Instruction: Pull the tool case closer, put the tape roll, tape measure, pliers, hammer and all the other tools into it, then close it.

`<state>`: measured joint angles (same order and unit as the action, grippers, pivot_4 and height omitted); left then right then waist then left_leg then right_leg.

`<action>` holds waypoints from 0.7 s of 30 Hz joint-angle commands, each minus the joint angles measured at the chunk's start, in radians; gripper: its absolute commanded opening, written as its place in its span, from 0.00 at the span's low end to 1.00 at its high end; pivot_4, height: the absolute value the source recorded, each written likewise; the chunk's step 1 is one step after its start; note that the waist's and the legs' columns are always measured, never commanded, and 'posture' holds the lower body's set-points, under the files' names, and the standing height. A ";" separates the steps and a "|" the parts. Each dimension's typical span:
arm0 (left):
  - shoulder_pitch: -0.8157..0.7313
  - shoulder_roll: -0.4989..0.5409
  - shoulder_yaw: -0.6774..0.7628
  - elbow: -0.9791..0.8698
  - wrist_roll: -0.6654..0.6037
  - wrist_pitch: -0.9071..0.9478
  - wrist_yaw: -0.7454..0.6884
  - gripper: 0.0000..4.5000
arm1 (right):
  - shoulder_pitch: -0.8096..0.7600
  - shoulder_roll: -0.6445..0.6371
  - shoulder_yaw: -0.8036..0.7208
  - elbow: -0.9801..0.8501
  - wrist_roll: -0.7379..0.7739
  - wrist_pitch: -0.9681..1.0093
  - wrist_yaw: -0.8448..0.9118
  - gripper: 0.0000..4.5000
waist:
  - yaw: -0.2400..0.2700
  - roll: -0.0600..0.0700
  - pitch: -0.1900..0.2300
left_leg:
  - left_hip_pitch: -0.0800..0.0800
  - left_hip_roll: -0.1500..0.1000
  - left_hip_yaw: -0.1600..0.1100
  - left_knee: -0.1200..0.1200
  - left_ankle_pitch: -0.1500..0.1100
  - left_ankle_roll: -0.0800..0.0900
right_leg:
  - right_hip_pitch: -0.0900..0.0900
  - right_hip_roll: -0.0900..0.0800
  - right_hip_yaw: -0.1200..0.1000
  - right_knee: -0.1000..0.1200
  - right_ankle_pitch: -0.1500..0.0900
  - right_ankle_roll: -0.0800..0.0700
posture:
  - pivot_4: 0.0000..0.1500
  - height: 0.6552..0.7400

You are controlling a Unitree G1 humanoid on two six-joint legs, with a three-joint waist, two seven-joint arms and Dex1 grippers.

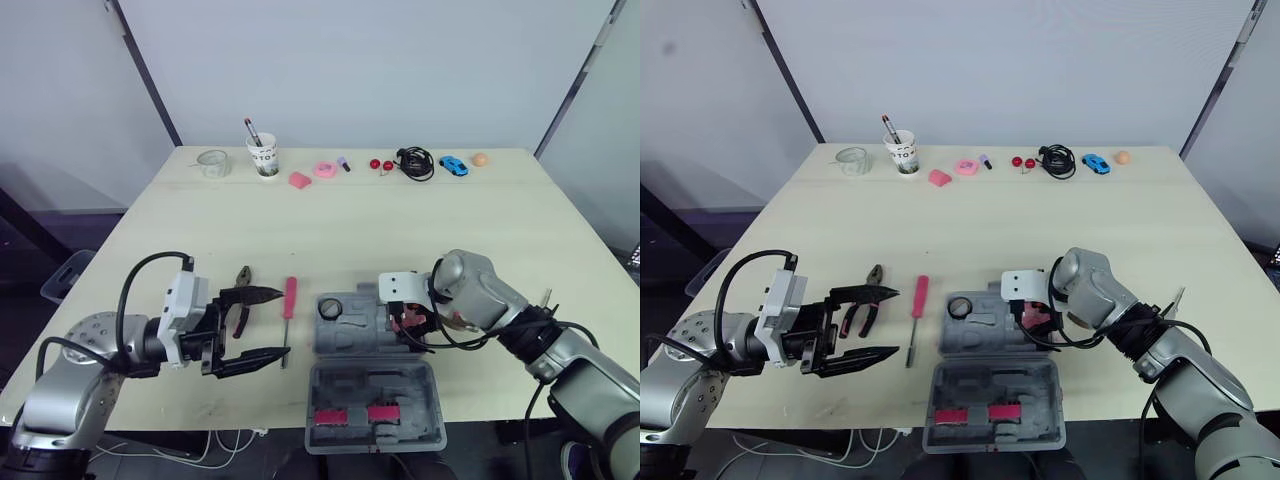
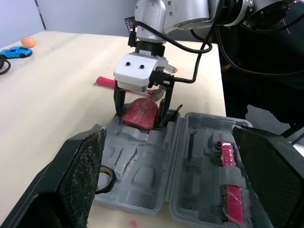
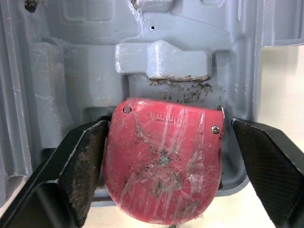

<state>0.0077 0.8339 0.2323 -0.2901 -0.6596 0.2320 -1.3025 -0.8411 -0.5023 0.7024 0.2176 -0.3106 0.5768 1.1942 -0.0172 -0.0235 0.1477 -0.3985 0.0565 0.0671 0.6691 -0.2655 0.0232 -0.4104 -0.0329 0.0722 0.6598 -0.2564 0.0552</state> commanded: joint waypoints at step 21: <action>-0.013 -0.017 -0.004 0.003 0.004 -0.018 -0.018 1.00 | 0.179 -0.098 -0.369 -0.243 0.248 -0.073 -0.053 0.99 | 0.003 -0.001 0.000 | 0.000 0.000 0.000 0.000 0.000 0.000 | 0.000 0.000 0.000 -0.001 0.000 0.000 | 1.00 1.00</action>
<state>0.0020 0.8185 0.2233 -0.2838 -0.6517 0.2309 -1.3135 -0.6652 -0.6023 0.3911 0.0049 -0.1040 0.5212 1.1621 -0.0145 -0.0240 0.1475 -0.3988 0.0565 0.0669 0.6687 -0.2655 0.0232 -0.4101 -0.0330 0.0722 0.6586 -0.2565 0.0552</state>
